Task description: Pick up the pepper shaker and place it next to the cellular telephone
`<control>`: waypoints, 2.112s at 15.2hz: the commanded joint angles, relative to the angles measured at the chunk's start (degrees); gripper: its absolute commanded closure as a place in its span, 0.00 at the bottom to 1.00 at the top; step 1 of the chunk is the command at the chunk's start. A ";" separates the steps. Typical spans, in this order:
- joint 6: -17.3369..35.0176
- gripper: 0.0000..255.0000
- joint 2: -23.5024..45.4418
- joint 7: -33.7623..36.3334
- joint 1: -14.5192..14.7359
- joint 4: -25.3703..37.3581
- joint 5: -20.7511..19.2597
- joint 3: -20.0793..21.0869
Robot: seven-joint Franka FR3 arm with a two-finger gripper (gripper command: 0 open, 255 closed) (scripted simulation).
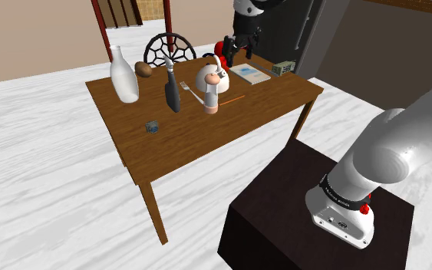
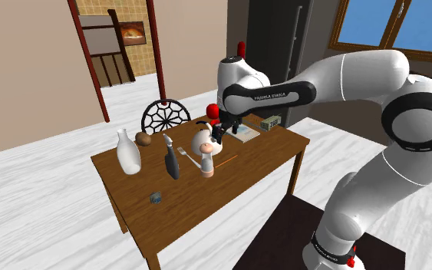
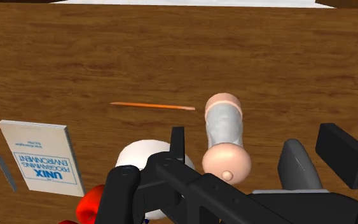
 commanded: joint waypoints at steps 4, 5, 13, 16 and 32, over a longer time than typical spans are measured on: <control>3.43 0.00 11.51 1.08 -0.58 6.47 -2.93 0.65; 3.92 0.00 13.80 1.38 -0.63 7.93 -3.57 0.76; 6.71 0.00 26.65 3.00 -0.53 16.08 -7.25 0.76; 8.76 0.00 27.62 3.22 -0.71 15.02 -7.60 0.56; 10.48 1.00 28.52 3.42 -0.87 14.20 -7.93 0.38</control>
